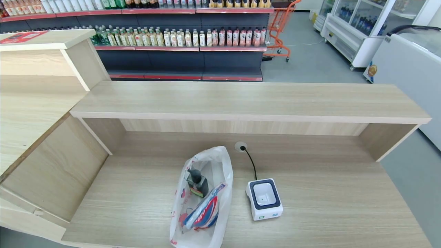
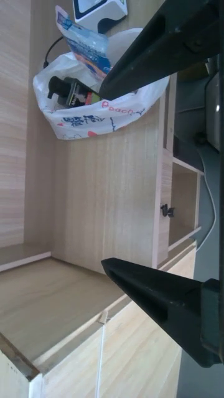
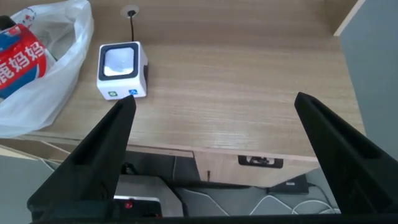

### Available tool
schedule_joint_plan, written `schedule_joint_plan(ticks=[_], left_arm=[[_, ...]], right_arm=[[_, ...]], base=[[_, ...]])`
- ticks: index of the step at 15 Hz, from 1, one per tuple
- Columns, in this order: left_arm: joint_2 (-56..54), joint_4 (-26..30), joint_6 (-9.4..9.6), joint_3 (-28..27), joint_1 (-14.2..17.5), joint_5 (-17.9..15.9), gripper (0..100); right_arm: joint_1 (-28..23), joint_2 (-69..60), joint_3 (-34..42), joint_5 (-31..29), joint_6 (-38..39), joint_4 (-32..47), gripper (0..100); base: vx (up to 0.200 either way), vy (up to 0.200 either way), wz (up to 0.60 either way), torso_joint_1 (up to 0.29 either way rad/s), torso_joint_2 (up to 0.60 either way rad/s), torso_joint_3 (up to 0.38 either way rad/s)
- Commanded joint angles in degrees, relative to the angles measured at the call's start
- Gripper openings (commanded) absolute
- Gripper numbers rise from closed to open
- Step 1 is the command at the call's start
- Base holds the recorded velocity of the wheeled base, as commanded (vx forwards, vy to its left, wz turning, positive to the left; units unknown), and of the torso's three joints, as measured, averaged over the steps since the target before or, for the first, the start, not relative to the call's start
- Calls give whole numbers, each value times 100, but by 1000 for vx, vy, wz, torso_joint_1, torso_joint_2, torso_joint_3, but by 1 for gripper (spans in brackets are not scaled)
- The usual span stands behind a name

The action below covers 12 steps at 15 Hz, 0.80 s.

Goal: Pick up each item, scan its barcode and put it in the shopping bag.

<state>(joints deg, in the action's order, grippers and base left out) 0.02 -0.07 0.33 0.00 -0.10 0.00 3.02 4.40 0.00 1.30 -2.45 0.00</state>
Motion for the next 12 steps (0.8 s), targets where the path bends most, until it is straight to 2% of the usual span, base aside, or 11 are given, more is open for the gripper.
schedule_joint_plan(ticks=[1,2,3,12], left_arm=[[6,-1,2,0,1,0,100],[6,-1,2,0,1,0,100],[6,-1,2,0,1,0,100],[6,-1,2,0,1,0,100]], right_arm=[[5,26,0,1,17,0,100],[5,26,0,1,78,0,100],[5,26,0,1,96,0,0],[5,26,0,-7,131,0,0]], base=[[0,0,0,0,0,0],[0,0,0,0,0,0],[0,0,0,0,0,0],[0,0,0,0,0,0]])
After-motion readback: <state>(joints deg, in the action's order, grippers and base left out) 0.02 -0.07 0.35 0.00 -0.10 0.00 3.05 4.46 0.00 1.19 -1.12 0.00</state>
